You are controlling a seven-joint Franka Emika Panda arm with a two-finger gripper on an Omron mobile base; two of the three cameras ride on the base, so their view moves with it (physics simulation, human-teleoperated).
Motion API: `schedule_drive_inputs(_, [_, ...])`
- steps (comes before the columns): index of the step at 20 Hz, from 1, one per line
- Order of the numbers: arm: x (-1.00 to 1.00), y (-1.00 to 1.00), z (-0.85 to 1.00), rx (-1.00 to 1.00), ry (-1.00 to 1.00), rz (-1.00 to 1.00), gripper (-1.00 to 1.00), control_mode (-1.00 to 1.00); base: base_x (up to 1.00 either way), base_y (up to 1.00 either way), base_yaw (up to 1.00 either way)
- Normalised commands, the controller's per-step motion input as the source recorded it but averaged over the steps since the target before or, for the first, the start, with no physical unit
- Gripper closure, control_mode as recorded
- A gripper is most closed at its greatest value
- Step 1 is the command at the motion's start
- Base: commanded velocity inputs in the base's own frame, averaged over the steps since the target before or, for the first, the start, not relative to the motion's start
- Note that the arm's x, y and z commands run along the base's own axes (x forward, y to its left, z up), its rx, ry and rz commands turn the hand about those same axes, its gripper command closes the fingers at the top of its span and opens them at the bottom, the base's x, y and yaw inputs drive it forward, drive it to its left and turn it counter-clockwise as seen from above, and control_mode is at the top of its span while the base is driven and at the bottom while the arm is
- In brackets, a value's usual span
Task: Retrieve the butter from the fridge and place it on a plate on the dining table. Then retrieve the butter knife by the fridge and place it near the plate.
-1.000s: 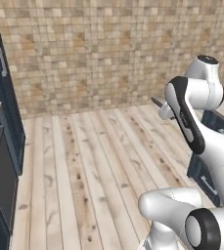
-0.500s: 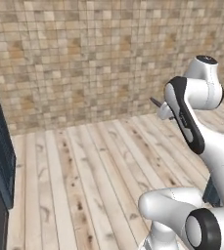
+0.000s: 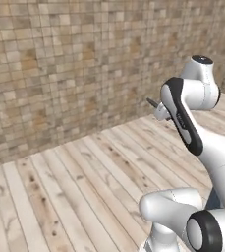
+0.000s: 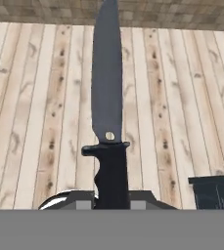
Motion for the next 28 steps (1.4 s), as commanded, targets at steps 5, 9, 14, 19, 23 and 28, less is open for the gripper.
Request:
schedule_drive_inputs(5, [0.0,0.0,0.0,0.0,0.0,0.0,1.0,1.0,0.99,0.17,-0.54])
schedule_drive_inputs(9, [0.0,0.0,0.0,0.0,0.0,0.0,1.0,1.0,1.0,0.27,-0.59])
schedule_drive_inputs(14, [0.0,0.0,0.0,0.0,0.0,0.0,1.0,1.0,0.96,0.28,-0.62])
schedule_drive_inputs(19, [0.0,0.0,0.0,0.0,0.0,0.0,1.0,1.0,0.96,0.42,-0.62])
schedule_drive_inputs(23, [0.0,0.0,0.0,0.0,0.0,0.0,1.0,1.0,0.99,0.61,-0.62])
schedule_drive_inputs(28, [0.0,0.0,0.0,0.0,0.0,0.0,1.0,1.0,1.0,0.56,-0.61])
